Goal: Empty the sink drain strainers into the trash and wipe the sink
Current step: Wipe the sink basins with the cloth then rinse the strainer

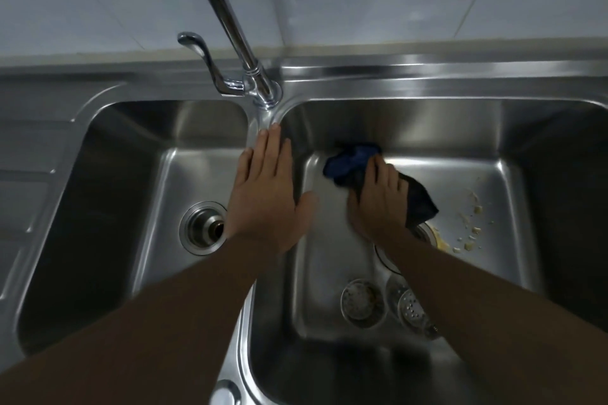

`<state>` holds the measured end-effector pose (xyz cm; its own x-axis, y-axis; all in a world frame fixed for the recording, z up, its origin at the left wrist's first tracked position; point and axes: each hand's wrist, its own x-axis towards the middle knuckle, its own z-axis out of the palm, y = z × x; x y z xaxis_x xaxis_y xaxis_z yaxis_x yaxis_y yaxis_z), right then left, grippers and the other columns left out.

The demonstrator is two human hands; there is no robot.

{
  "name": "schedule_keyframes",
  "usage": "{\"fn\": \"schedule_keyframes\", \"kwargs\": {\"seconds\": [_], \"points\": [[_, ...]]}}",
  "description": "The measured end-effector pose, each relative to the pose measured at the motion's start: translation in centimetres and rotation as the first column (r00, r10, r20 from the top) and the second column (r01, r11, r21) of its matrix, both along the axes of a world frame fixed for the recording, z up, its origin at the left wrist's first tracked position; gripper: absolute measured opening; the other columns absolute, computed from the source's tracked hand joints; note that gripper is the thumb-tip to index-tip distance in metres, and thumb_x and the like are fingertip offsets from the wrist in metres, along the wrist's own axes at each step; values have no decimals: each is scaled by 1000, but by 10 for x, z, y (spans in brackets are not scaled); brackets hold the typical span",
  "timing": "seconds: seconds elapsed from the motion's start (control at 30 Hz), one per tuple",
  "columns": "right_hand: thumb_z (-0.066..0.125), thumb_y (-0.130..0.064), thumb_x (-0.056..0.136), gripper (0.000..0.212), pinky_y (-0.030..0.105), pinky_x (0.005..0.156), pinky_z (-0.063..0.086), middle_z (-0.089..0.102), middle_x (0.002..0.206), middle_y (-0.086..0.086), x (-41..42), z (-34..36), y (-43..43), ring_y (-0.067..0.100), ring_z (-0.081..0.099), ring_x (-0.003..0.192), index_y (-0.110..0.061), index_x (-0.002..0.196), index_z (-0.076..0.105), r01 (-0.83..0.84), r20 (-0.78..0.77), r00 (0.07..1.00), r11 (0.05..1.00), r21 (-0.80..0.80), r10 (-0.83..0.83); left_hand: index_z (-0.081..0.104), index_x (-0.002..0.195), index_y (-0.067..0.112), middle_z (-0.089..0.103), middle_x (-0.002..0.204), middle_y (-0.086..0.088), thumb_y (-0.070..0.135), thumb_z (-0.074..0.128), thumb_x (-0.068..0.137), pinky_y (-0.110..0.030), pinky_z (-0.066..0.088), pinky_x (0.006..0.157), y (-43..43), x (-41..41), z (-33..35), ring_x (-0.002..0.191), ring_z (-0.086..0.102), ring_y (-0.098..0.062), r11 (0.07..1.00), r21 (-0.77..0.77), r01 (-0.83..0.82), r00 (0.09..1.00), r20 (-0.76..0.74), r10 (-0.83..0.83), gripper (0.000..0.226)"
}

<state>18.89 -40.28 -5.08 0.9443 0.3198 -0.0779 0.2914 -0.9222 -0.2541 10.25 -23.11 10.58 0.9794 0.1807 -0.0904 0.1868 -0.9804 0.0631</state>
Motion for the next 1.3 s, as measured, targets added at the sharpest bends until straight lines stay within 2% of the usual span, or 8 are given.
{"fn": "schedule_keyframes", "kwargs": {"seconds": [0.13,0.27,0.33,0.47,0.7,0.83,0.97,1.3], "points": [[47,-60,90,68,50,89,36,49,145,6,-45,-5,4,36,46,125,-35,151,35,-277,58,959,961,6,276,13,159,8,-5,169,-10,53,22,84,-38,-4,126,0,0,0,155,-11,-21,1000,-29,-10,1000,21,11,88],[46,-58,95,50,44,85,38,55,131,6,-36,-11,-17,32,50,111,-33,138,54,-587,139,804,810,24,578,7,160,9,-9,168,-8,49,22,87,-37,-6,125,0,0,-1,155,-14,-20,1000,-17,-10,1000,19,11,85],[53,-51,93,46,44,87,38,56,131,8,-12,-11,-17,35,52,110,-29,133,58,-526,142,842,851,6,520,7,160,9,-7,168,-9,52,19,86,-38,-5,125,0,0,0,155,-12,-21,1000,-13,-6,1000,18,6,86],[53,-43,94,50,49,99,33,46,149,9,0,-6,12,35,39,137,-24,140,54,-110,20,994,993,49,109,13,160,8,-1,168,-11,58,20,91,-38,-2,126,-2,1,-1,156,-6,-23,1000,16,-7,999,35,7,85],[54,-43,96,49,47,98,38,46,152,2,-11,-17,-32,30,41,140,-22,140,55,-472,115,876,882,8,468,9,160,10,-5,169,-6,61,17,98,-37,-1,126,-3,1,-1,155,-11,-18,999,-8,-49,998,38,49,81],[48,-43,96,52,51,97,36,47,148,12,9,-19,-98,36,41,134,-17,141,52,-110,108,987,991,-70,117,18,159,7,3,169,-9,61,21,96,-42,8,126,-4,1,-1,156,-2,-21,999,6,-46,998,47,46,83],[40,-42,90,60,56,100,33,46,145,22,3,-14,-125,42,39,132,-10,138,52,312,49,949,950,-29,-311,22,158,6,5,169,-9,64,23,94,-41,8,126,-5,1,-1,156,1,-22,999,19,-48,998,49,47,86],[41,-38,82,66,60,102,26,34,155,16,32,-2,-153,36,27,142,-13,144,47,581,-7,814,812,61,-581,27,156,6,8,168,-11,64,23,93,-41,9,126,-5,2,-3,156,3,-23,999,39,-36,997,63,33,86]]}}
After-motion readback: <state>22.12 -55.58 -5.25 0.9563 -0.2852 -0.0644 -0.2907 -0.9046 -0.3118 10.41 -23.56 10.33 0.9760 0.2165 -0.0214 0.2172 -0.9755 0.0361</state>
